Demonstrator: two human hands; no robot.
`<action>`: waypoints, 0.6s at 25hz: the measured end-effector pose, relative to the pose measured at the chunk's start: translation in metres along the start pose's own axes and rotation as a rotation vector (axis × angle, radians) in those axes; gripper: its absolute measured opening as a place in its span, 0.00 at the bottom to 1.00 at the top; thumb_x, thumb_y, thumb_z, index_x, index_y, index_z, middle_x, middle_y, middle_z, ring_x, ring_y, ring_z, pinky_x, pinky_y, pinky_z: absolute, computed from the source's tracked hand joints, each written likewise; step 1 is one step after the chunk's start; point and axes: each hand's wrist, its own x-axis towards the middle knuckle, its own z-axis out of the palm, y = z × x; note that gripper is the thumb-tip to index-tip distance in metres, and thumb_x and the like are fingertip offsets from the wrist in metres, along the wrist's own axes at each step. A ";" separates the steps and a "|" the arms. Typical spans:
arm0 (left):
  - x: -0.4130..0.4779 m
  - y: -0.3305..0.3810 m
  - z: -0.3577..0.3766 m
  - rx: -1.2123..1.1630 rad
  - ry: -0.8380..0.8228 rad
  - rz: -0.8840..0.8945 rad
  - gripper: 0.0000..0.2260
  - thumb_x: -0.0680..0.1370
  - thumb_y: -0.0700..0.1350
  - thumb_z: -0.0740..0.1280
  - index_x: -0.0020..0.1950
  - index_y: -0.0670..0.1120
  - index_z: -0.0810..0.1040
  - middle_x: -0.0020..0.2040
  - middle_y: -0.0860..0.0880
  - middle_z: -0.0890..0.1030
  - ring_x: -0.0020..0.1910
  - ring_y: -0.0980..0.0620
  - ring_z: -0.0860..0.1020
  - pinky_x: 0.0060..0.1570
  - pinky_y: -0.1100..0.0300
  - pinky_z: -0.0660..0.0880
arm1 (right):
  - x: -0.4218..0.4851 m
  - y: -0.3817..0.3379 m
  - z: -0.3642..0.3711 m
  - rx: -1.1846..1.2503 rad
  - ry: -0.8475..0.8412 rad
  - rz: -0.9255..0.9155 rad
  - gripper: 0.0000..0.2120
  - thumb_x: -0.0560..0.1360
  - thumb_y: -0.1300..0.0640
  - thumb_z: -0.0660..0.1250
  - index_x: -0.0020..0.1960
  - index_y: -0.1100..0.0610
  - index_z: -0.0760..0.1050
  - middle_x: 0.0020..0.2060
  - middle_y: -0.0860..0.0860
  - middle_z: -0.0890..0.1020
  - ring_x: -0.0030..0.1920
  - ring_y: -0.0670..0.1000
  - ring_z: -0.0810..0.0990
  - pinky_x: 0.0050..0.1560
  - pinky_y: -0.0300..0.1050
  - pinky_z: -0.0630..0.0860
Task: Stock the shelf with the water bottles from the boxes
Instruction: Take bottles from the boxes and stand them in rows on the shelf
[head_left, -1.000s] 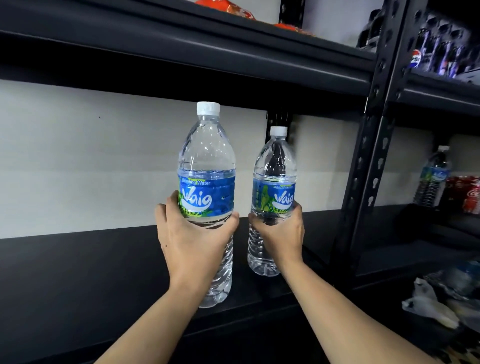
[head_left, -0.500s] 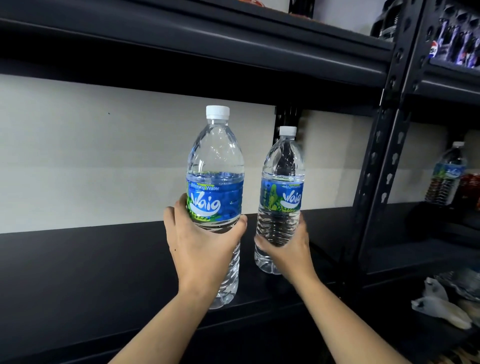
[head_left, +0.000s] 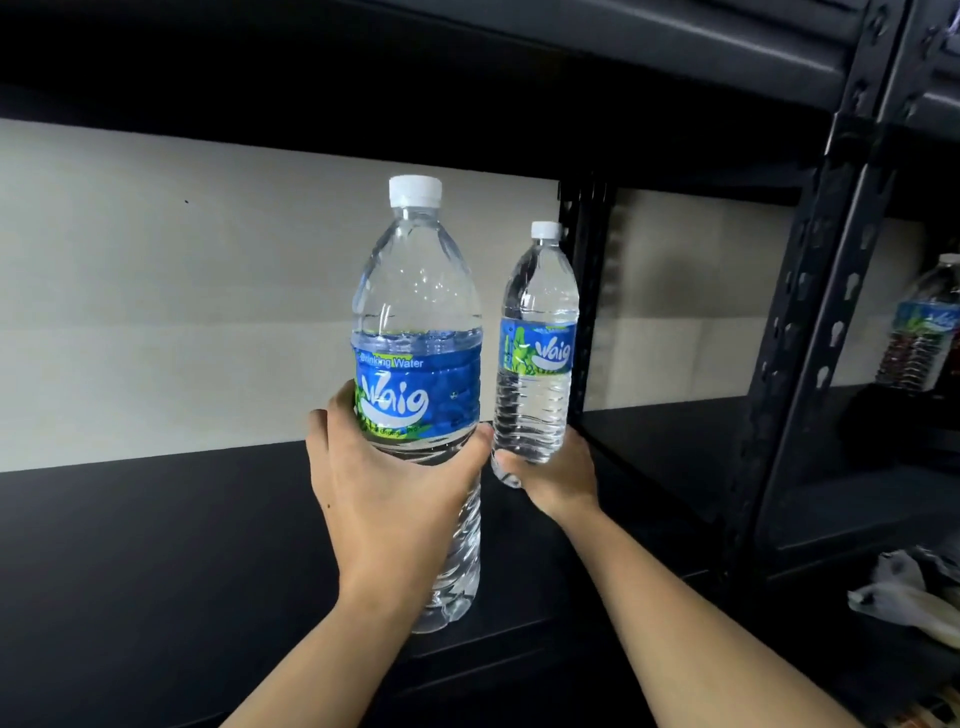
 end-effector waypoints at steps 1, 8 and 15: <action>0.002 -0.001 0.000 0.000 0.007 0.001 0.34 0.59 0.56 0.81 0.61 0.50 0.73 0.51 0.57 0.70 0.53 0.57 0.71 0.54 0.64 0.66 | 0.015 0.003 0.010 0.012 -0.007 0.004 0.34 0.53 0.36 0.73 0.56 0.48 0.77 0.51 0.45 0.81 0.47 0.44 0.82 0.48 0.41 0.79; 0.013 -0.013 -0.015 0.049 0.019 0.030 0.34 0.56 0.57 0.81 0.59 0.51 0.74 0.49 0.58 0.70 0.52 0.56 0.72 0.55 0.59 0.70 | 0.065 0.008 0.045 0.040 0.017 0.062 0.42 0.53 0.31 0.72 0.64 0.46 0.72 0.55 0.44 0.81 0.56 0.52 0.80 0.60 0.52 0.77; 0.020 -0.015 -0.015 0.034 0.054 0.011 0.31 0.58 0.54 0.81 0.57 0.52 0.73 0.48 0.61 0.70 0.49 0.60 0.70 0.53 0.62 0.67 | 0.070 0.012 0.035 0.039 -0.117 0.068 0.44 0.55 0.30 0.77 0.66 0.46 0.70 0.56 0.42 0.81 0.59 0.51 0.79 0.64 0.51 0.74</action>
